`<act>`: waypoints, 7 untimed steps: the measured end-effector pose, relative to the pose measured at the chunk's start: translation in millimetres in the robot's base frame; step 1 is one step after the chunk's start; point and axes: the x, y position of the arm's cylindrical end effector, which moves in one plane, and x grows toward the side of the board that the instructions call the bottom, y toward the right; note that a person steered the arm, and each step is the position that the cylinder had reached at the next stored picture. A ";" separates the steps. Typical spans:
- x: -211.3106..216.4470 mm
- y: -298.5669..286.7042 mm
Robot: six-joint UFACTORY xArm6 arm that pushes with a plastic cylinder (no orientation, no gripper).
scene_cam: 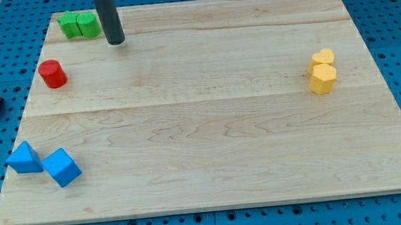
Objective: Nudge the blue cube a bit up and right
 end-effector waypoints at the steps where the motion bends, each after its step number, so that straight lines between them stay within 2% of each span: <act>1: 34.1 -9.1; 2: 55.1 -25.9; 3: 55.5 -45.2; 4: 61.4 -33.3; 5: 98.0 -8.5; 6: 98.0 -8.5; 7: 123.4 -13.0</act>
